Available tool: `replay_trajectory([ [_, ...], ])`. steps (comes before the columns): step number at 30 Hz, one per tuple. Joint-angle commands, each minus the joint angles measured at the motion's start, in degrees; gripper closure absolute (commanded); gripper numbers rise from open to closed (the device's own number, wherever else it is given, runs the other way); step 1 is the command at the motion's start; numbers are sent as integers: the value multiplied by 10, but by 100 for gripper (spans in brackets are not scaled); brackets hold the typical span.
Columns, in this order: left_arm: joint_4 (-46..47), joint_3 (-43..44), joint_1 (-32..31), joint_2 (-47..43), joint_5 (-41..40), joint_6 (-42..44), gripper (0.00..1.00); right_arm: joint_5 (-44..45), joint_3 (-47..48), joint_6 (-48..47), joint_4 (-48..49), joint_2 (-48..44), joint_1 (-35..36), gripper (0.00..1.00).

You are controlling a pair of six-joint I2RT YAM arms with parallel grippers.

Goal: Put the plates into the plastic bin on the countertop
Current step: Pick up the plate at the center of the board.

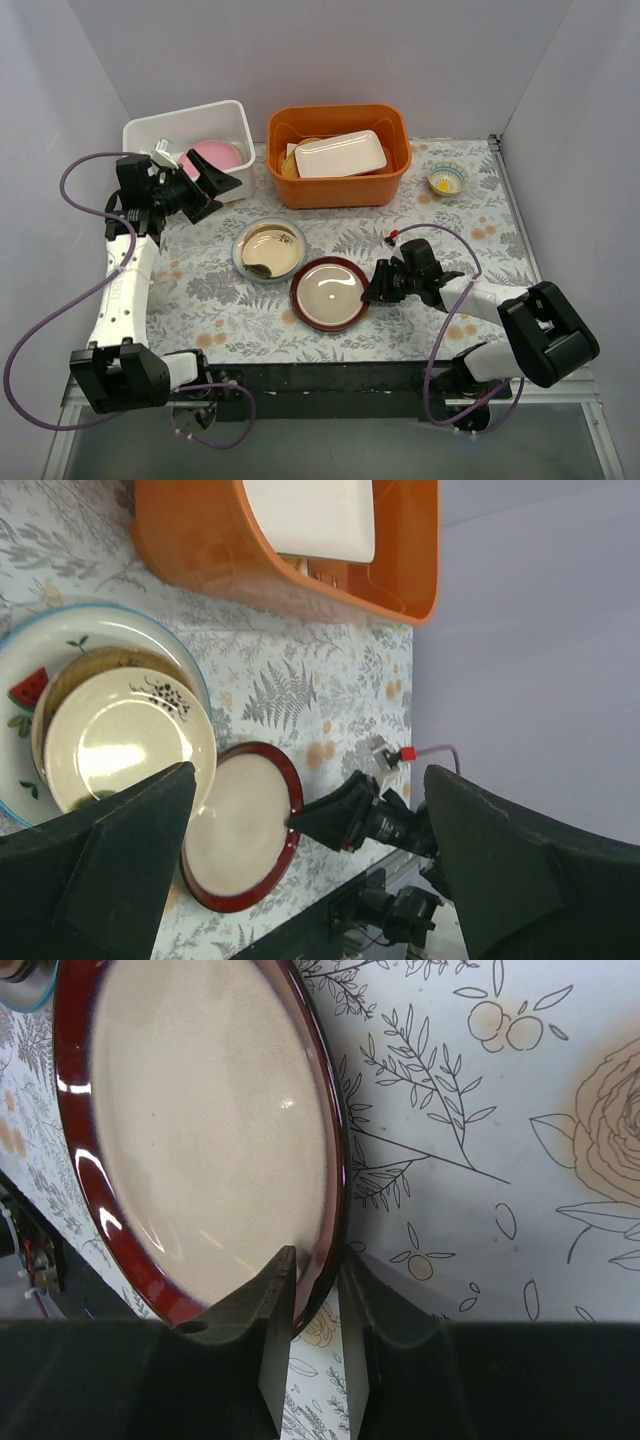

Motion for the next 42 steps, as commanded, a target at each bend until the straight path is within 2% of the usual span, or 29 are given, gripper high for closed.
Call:
replay_trajectory([
  [1, 17, -48, -17, -58, 26, -12, 2, 3, -13, 7, 30, 29, 2, 70],
  [7, 8, -87, -62, -81, 22, -12, 2, 4, -20, 11, 41, 41, 2, 81],
  [16, 2, -140, -189, -84, -64, -33, 2, 25, -3, -5, -2, 29, 2, 95],
  [20, 21, -179, -234, -93, -89, -50, 2, 36, 11, -18, -31, 15, 1, 96],
  [30, 37, -259, -291, -125, -141, -94, 2, 29, 34, -39, -75, -24, -19, 99],
  [42, 96, -363, -390, -130, -199, -172, 5, -19, 49, -46, -111, -100, -73, 99],
])
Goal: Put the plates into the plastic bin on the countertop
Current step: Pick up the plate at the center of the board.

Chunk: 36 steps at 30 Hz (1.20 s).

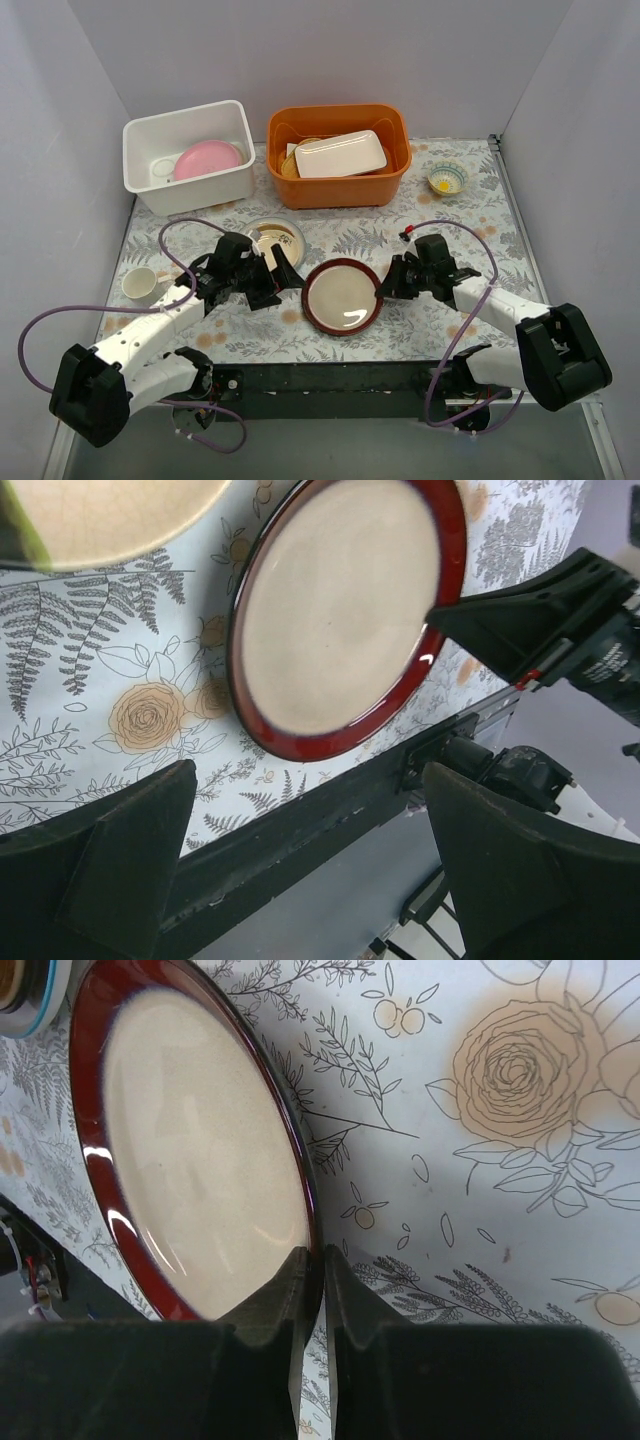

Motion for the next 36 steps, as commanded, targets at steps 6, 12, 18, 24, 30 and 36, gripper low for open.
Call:
replay_trajectory([
  [6, 76, -56, -37, -36, -35, -60, 5, -52, 38, -29, -15, -55, -43, 99],
  [12, 119, -93, -41, -51, -27, -81, 6, -101, 31, -26, -6, -60, -69, 99],
  [18, 154, -116, -63, -31, -30, -92, 9, -144, 29, -13, 7, -66, -88, 99],
  [24, 192, -125, -85, 12, -44, -105, 11, -184, 25, 2, 26, -70, -106, 99],
  [30, 237, -133, -113, 59, -62, -126, 12, -218, 16, 19, 48, -72, -120, 99],
  [36, 293, -157, -136, 74, -96, -162, 16, -249, 3, 37, 72, -68, -130, 99],
])
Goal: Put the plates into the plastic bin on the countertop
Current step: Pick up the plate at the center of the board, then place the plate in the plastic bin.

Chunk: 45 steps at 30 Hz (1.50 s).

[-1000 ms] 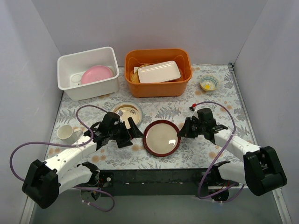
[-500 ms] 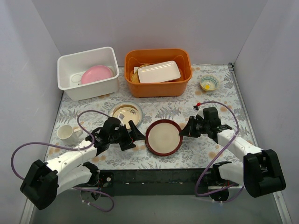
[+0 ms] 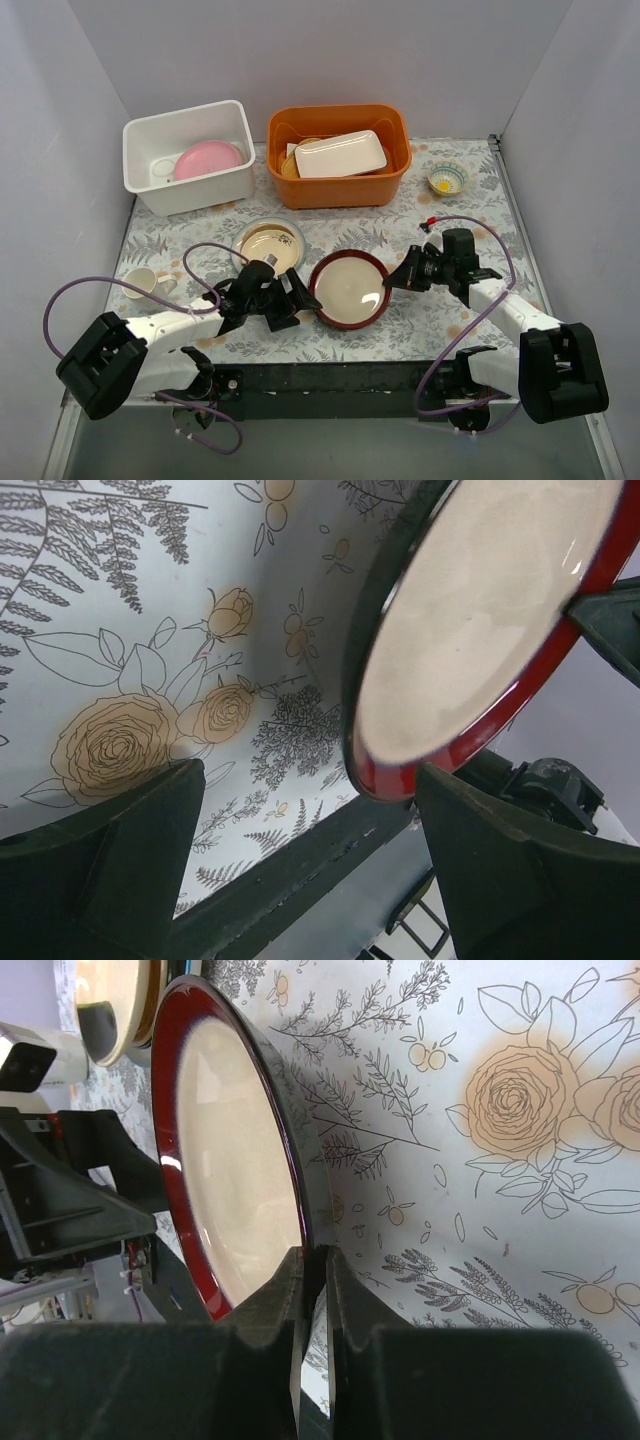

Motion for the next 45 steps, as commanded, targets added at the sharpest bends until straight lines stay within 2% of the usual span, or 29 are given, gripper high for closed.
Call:
replay_trajectory([
  [1, 63, -20, -14, -6, -44, -33, 16, -100, 0, 44, 80, -19, -10, 99],
  [6, 103, -31, -16, -13, -52, -50, 23, -129, -12, 64, 110, -16, -11, 99],
  [15, 137, -14, -24, 31, -45, -48, 34, -153, -24, 92, 150, -18, -11, 99],
  [16, 139, -13, -25, 35, -43, -48, 44, -153, -24, 92, 150, -18, -12, 99],
  [19, 142, -8, -27, 44, -38, -46, 53, -155, -23, 92, 150, -18, -11, 99],
  [20, 142, -7, -28, 44, -37, -46, 61, -155, -23, 92, 150, -16, -11, 99],
  [22, 144, -7, -29, 45, -38, -46, 70, -159, -23, 92, 153, -14, -12, 99],
  [23, 144, -6, -28, 44, -38, -45, 78, -160, -24, 91, 153, -13, -12, 99],
  [25, 144, -5, -30, 43, -37, -43, 83, -163, -25, 92, 155, -12, -11, 99],
  [28, 145, -1, -32, 38, -35, -40, 98, -165, -26, 91, 156, -11, -12, 99],
  [34, 139, -2, -34, 22, -41, -39, 100, -173, -33, 90, 174, -12, -11, 98],
  [35, 136, -2, -34, 17, -41, -39, 100, -174, -34, 90, 175, -12, -12, 92],
  [36, 133, -2, -34, 16, -42, -39, 100, -173, -34, 88, 175, -13, -12, 76],
  [38, 133, -4, -34, 8, -45, -39, 100, -175, -32, 80, 169, -8, -11, 64],
  [39, 132, -4, -34, 7, -45, -38, 100, -174, -31, 75, 165, -6, -12, 54],
  [41, 129, -1, -34, 5, -47, -37, 100, -173, -31, 69, 158, 0, -12, 43],
  [45, 124, 7, -34, 6, -48, -33, 100, -156, -28, 54, 137, 1, -11, 34],
])
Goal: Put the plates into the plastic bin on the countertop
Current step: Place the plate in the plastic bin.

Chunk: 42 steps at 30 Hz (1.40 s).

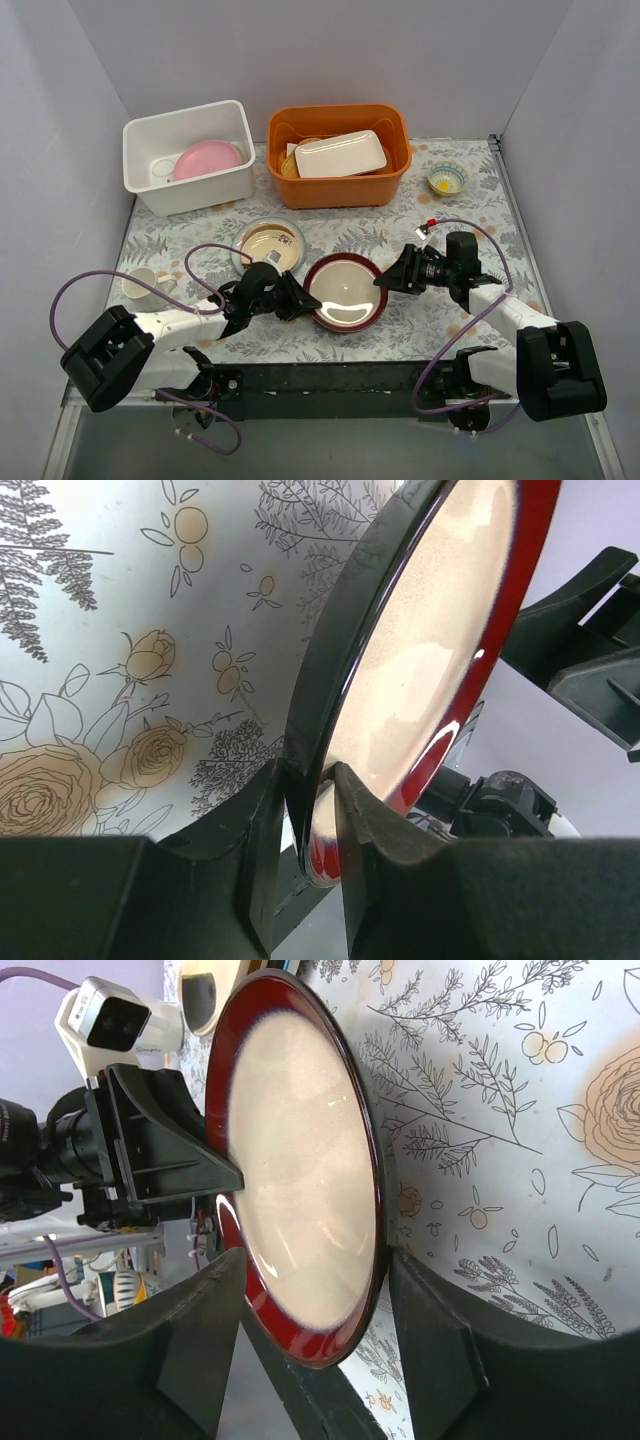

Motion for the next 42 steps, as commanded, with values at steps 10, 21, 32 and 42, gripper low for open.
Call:
replay_trajectory([
  [10, -22, 58, -4, -42, -28, 26, 100, 29, 29, -55, -51, 0, 3, 29],
  [21, -106, 98, -2, -99, -73, 43, 100, 23, 13, -39, -27, -17, -6, 28],
  [32, -169, 167, 18, -98, -82, 83, 100, 54, 32, -64, -77, -64, -19, 28],
  [42, -212, 250, 90, -103, -45, 125, 100, 52, 28, -72, -81, -57, -20, 28],
])
